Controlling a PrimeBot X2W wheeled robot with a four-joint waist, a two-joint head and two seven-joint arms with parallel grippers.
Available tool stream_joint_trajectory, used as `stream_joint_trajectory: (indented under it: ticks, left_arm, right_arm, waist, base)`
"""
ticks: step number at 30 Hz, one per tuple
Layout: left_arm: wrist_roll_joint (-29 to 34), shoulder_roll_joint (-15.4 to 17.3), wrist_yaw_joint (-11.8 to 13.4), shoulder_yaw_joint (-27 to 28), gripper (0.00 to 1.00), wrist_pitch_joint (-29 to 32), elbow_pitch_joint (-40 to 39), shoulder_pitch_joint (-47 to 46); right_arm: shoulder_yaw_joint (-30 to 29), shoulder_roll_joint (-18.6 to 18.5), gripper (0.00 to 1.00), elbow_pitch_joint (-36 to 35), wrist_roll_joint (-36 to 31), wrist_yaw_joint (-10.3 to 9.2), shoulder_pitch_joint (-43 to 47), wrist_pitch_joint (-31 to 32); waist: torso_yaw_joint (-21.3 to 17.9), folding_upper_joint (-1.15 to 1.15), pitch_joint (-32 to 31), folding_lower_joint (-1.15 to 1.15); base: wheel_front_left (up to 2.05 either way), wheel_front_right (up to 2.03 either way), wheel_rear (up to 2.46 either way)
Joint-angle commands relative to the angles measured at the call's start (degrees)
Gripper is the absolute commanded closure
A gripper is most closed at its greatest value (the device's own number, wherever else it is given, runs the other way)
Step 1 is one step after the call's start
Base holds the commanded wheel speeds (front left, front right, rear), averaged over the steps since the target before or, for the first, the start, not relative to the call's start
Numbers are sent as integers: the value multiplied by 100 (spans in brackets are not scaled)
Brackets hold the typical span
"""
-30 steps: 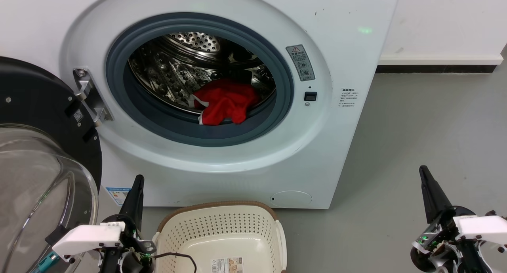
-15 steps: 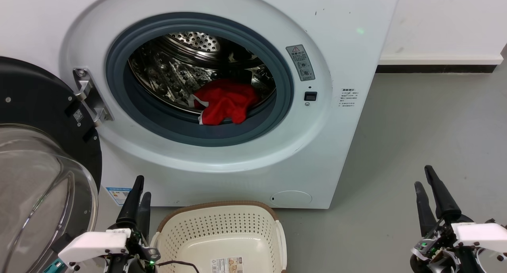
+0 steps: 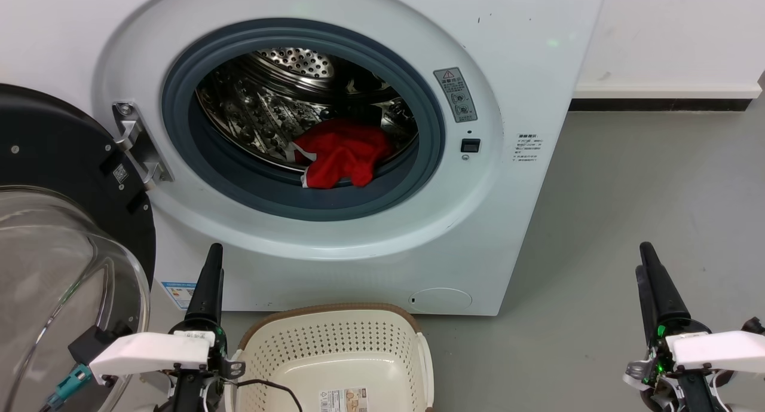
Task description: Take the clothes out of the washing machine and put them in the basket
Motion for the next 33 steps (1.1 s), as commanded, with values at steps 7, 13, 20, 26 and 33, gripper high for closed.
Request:
stream_joint_trajectory:
  ticks: [7,13,20,26,33]
  left_arm:
    - [858,16,-1,-74,0,-205,-297,-175]
    - [1523,25,-1,-156,0,-338,-338,-196]
    - [2203,35,-1,-234,0,-480,-319,-203]
    - [2700,23,-2,-256,0,-594,-334,-230]
    - [3276,15,-2,-285,0,-717,-311,-264]
  right_arm:
    - [92,-3,0,-328,-1073,1,-22,-203]
    - [141,-2,0,-409,-1783,1,22,-334]
    - [199,-2,0,-440,-2574,1,72,-477]
    - [224,-1,0,-439,-3197,1,110,-590]
    - [221,0,0,-413,-3885,1,140,-718]
  waist:
    - [16,0,-2,0]
    - [31,0,-3,0]
    - [50,0,-4,0]
    - [62,0,-4,0]
    - [68,0,-7,0]
  base:
    - [0,0,0]
    - [0,0,0]
    - [0,0,0]
    - [0,0,0]
    - [0,0,0]
